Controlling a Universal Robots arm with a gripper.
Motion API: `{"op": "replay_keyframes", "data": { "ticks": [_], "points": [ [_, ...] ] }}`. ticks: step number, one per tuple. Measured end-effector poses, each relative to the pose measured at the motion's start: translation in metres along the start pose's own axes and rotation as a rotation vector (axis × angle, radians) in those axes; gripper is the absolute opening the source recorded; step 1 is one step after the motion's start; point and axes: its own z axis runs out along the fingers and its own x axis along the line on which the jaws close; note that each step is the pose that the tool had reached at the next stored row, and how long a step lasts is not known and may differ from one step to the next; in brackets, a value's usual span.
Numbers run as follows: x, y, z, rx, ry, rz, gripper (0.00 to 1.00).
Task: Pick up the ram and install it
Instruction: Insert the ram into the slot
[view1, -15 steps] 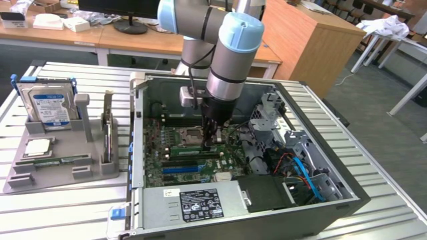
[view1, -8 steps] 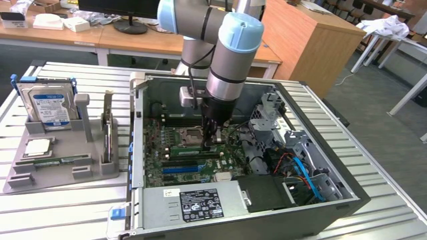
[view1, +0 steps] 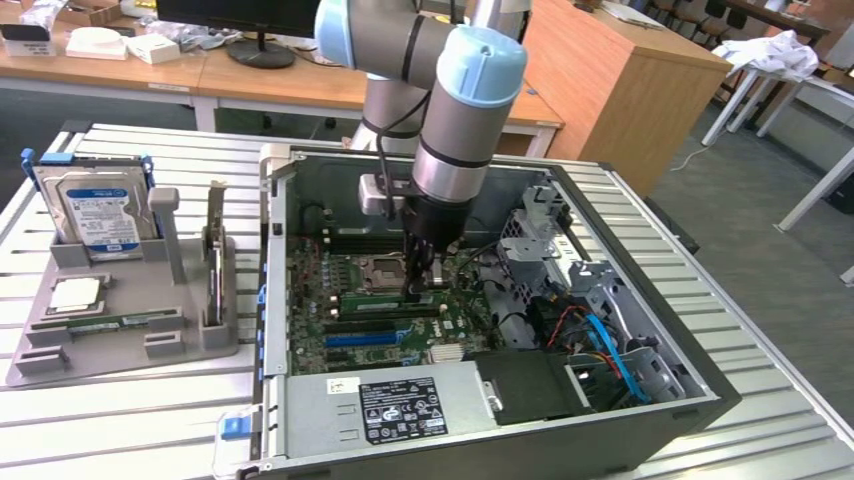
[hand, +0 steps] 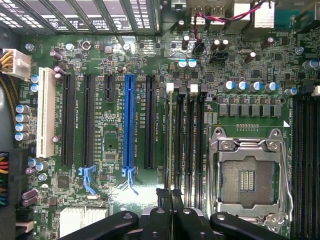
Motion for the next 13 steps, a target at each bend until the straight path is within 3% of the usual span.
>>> {"op": "replay_keyframes", "data": {
  "ticks": [13],
  "points": [
    [0.0, 0.0, 0.0003, 0.0, 0.0, 0.0, 0.12]
  ]
}}
